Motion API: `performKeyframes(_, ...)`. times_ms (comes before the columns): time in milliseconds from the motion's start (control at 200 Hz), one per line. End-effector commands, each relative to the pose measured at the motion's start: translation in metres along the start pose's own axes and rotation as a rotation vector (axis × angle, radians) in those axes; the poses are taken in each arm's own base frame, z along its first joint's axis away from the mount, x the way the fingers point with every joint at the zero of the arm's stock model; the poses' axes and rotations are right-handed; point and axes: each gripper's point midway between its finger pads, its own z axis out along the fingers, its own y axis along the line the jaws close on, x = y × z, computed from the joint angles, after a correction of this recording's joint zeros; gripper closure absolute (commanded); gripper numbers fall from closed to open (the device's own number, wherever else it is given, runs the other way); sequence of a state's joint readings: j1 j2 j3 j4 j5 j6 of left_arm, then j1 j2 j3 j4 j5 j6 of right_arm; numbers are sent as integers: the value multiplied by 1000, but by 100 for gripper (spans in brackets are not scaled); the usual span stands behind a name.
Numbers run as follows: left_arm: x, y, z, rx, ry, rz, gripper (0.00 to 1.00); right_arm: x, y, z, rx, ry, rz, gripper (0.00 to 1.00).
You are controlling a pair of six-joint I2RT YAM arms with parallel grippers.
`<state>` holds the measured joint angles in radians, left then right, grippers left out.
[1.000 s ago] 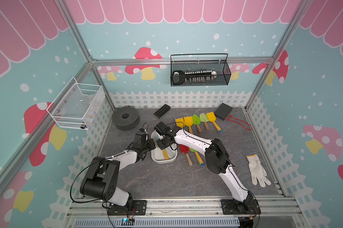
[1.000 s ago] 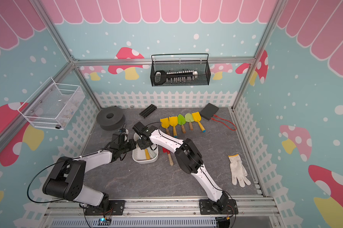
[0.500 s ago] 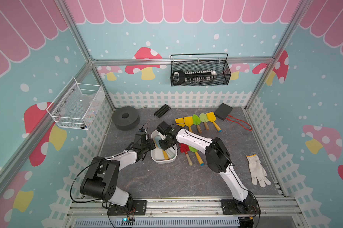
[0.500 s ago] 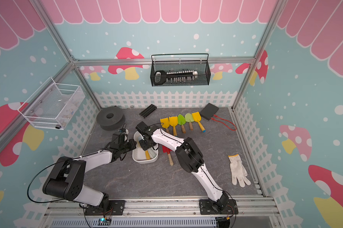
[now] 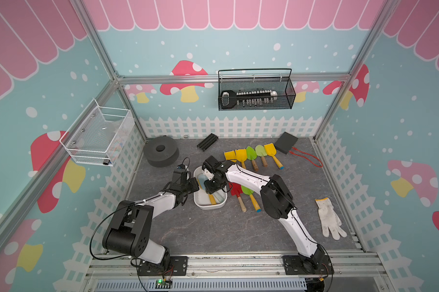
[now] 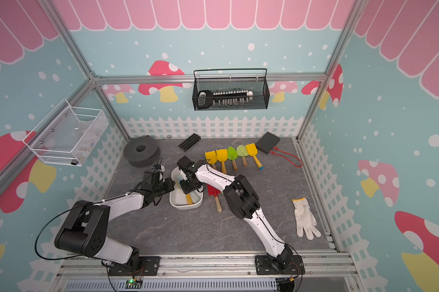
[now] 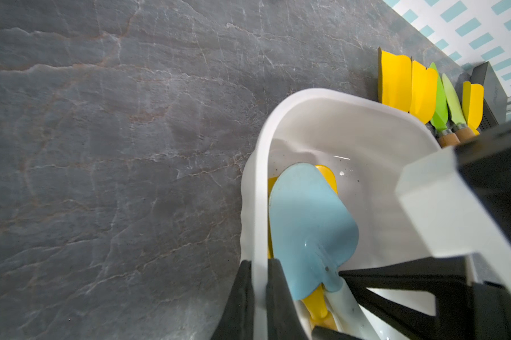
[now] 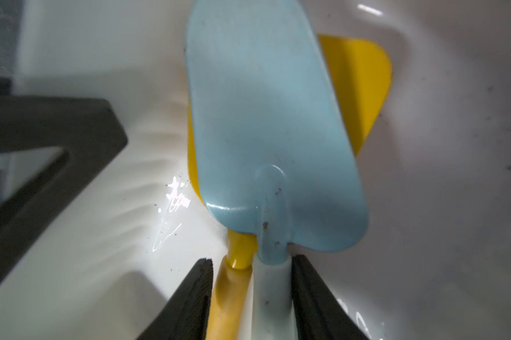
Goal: Take the shovel out of the storage box
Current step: Pick up the shovel from the storage box.
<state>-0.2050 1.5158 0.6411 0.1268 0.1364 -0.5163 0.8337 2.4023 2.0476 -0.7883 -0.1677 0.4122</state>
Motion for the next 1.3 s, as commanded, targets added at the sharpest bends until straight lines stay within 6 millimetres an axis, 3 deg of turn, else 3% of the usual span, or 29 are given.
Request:
performKeyframes(0,6,0,4,2,29,3,100,5,-1,9,7,27,1,51)
performKeyframes(195,6,0,4,3,32,5,100,-1,-3,4,30,7,-5,67)
performKeyframes(495,6,0,4,0,32,7,99,-15,-4,-14,62,-43,-34,74)
performKeyframes(600,6,1,5,-2,35,6,99,-17,-5,-19,74,-54,-43,82)
performKeyframes(851,6,1,5,-2,33,6,99,-19,-1,-34,71,-75,-48,83)
performKeyframes(1296,7,1,6,-2,37,4,98,-20,7,-79,53,-163,-43,83)
